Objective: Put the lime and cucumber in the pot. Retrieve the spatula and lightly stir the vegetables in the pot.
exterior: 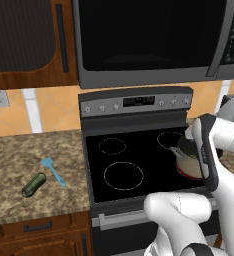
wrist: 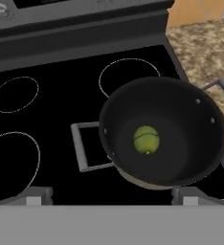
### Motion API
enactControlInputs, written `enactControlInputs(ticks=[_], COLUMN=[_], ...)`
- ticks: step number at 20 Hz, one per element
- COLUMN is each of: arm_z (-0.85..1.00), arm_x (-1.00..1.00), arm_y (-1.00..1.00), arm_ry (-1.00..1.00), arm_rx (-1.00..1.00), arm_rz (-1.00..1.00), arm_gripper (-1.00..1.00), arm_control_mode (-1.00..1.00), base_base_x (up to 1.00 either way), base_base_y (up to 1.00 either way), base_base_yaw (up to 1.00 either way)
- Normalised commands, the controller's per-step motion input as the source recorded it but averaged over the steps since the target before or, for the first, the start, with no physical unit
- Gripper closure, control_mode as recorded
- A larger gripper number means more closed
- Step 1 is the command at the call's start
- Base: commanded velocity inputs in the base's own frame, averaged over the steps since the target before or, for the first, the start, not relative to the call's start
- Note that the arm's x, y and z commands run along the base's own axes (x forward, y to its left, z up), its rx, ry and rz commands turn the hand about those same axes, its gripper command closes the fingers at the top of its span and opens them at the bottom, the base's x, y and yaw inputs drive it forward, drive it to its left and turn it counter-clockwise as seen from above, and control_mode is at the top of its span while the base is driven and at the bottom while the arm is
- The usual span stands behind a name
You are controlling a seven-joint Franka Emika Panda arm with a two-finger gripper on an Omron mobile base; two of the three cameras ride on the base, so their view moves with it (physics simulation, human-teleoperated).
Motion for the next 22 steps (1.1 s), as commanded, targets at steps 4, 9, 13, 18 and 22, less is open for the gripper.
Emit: enactControlInputs(ticks=[4,9,13,18,22], arm_z=[0.11,-0.01,-0.01,0.00,0.00], arm_x=[-0.43,-0.30,-0.04,0.00,0.00], arm_y=[0.44,0.18,0.03,0.00,0.00], arm_ry=[0.15,0.05,0.00,0.00,0.00], arm_rx=[0.03,0.03,0.01,0.00,0.00], arm_rz=[0.00,0.00,0.00,0.00,0.00], arm_gripper=[-1.00,-1.00,-1.00,-1.00,-1.00], arm_control_mode=[-1.00,-1.00,1.00,1.00,1.00], base_base_x=[0.00,0.00,-0.07,0.00,0.00], base_base_y=[0.00,0.00,0.38,1.00,1.00], base_base_yaw=[0.00,0.00,0.00,0.00,0.00])
